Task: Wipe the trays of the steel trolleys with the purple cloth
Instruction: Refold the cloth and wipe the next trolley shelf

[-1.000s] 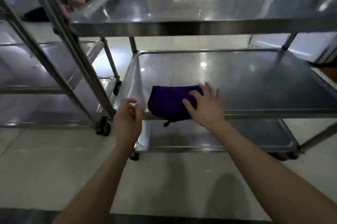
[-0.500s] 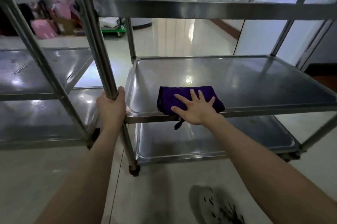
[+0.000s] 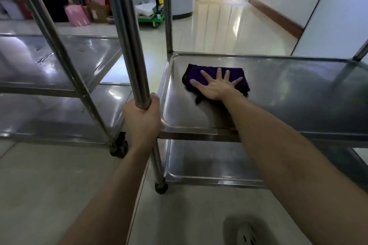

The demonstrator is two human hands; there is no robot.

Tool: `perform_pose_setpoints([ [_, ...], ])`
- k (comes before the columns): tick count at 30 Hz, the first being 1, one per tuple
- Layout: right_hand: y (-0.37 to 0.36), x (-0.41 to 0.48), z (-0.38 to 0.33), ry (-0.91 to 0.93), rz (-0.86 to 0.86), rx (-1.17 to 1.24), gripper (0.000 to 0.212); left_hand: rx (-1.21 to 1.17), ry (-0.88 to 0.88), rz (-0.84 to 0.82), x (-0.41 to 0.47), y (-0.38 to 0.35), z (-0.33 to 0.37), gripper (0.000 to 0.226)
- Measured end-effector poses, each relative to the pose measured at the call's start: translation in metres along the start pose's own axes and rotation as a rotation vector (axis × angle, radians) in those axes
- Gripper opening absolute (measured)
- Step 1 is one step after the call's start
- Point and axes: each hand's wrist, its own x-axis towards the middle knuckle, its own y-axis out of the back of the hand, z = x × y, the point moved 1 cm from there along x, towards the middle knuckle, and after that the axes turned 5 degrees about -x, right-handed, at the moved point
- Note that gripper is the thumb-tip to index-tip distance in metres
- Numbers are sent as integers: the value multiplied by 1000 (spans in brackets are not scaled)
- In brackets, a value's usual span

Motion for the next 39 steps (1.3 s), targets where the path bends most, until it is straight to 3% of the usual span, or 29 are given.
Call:
perform_pose_setpoints([
  [4,2,13,-54,98,9,-20,99,-15,10,-25,1,3,-4,39],
  [9,-14,-19,-69,210,-24,-20,94,-2,34,8,0,1,5,41],
  [15,-46,-103,-64,285,-11,-30,86,3,103,-21,1,2,15,34],
  [20,-43,-139,-17,314,-22,49,78,47,169,-27,-1,3,20,27],
  [29,-32,-154,165,-47,-24,76,95,45,225,-31,2,3,18,44],
  [33,-24,-127,161,-135,-44,53,104,22,227,-28,4,2,14,24],
  [39,-13,-56,112,-114,-31,2,101,27,142,3,1,4,9,26],
])
